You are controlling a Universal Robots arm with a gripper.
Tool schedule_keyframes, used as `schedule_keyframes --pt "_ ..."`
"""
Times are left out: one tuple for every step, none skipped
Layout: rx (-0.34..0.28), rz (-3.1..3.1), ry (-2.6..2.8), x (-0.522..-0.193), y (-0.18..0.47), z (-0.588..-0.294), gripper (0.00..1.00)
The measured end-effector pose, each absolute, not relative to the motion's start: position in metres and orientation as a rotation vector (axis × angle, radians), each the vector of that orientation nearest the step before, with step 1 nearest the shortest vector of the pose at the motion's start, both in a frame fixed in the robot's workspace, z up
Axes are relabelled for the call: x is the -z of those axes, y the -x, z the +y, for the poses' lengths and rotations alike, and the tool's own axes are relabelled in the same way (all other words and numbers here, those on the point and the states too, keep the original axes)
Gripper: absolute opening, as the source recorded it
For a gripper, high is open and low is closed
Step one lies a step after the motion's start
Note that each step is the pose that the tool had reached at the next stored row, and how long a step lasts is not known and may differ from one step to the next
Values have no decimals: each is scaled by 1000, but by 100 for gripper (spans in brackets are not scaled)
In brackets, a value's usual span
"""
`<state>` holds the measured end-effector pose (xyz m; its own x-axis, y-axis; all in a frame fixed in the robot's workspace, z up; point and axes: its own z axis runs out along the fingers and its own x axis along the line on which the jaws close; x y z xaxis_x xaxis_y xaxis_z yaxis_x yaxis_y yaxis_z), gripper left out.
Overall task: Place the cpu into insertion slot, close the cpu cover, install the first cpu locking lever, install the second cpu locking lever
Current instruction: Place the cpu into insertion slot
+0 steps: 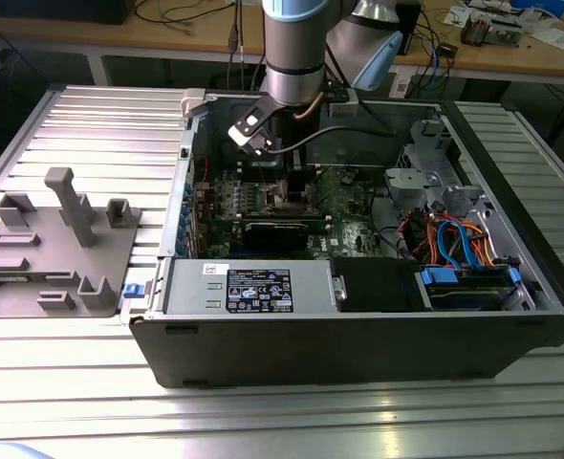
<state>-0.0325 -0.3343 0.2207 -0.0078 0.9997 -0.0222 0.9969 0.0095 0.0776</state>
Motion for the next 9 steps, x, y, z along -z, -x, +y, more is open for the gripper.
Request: schedule_keyframes --pt "-61 2181 -2162 -220 32 -334 54" --pt "-60 2181 -2162 -220 33 -334 54" --pt "-60 2181 -2162 -220 33 -334 54" --pt "-61 2181 -2162 -220 33 -334 54" --pt "-60 2181 -2162 -219 33 -334 54" --pt "-60 2181 -2162 -219 33 -334 54" --pt "-60 2181 -2162 -218 33 -334 54" --pt "-61 2180 -2162 -218 33 -334 54" --pt "-61 2181 -2162 -218 33 -334 54"
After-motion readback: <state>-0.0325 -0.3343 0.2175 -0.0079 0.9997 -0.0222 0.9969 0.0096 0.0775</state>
